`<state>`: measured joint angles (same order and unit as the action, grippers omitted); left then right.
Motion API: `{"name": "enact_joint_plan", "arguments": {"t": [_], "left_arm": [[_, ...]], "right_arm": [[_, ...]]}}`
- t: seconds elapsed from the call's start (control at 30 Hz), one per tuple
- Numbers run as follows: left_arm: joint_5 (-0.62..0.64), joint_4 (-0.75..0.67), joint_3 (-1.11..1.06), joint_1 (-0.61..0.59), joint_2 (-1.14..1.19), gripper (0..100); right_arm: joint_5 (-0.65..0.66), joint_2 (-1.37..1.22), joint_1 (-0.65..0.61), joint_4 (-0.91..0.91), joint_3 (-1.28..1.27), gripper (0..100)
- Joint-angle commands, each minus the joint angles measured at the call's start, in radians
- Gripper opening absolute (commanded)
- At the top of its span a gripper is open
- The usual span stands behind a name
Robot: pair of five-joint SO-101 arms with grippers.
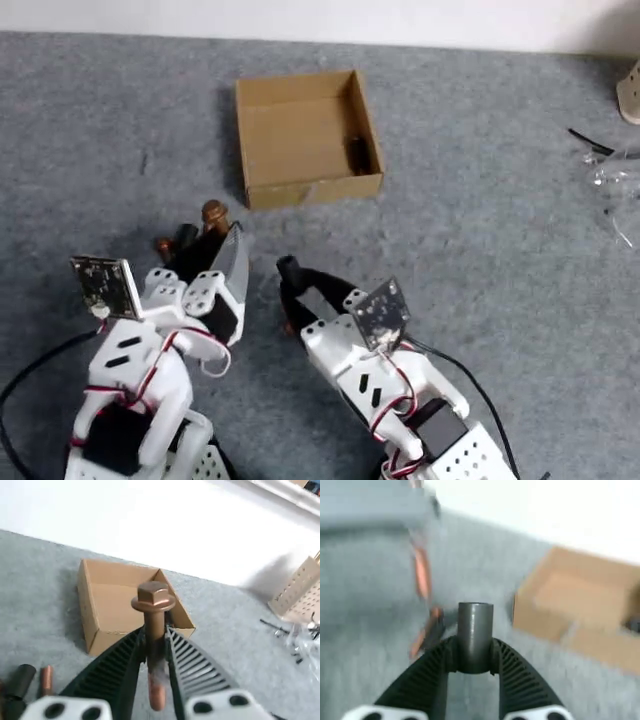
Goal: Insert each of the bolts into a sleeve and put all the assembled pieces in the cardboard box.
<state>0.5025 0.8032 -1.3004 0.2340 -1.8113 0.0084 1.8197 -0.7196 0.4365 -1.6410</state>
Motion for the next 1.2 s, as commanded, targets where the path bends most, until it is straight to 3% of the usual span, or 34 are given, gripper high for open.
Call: {"name": "enact_joint_plan", "arguments": {"t": [0.0, 0.23, 0.5, 0.63, 0.93, 1.17], "left_arm": [[0.018, -0.074, -0.002, -0.027, -0.01, 0], [0.028, -0.075, 0.062, -0.131, -0.01, 1], [0.038, -0.077, 0.097, -0.13, -0.01, 1], [0.183, -0.075, 0.122, -0.128, -0.01, 1], [0.186, -0.089, 0.104, 0.062, -0.01, 1], [0.186, -0.132, 0.041, 0.071, -0.01, 1]], "right_arm": [[0.012, 0.021, -0.018, -0.124, 0.012, 0.5], [0.012, 0.019, -0.019, -0.122, -0.035, 0.5], [0.014, 0.019, -0.041, -0.119, -0.058, 0.5], [0.014, 0.019, -0.042, -0.122, -0.07, 0.5], [0.014, 0.019, -0.042, -0.12, -0.077, 0.5], [0.014, 0.019, -0.062, -0.119, -0.077, 0.5]]}}
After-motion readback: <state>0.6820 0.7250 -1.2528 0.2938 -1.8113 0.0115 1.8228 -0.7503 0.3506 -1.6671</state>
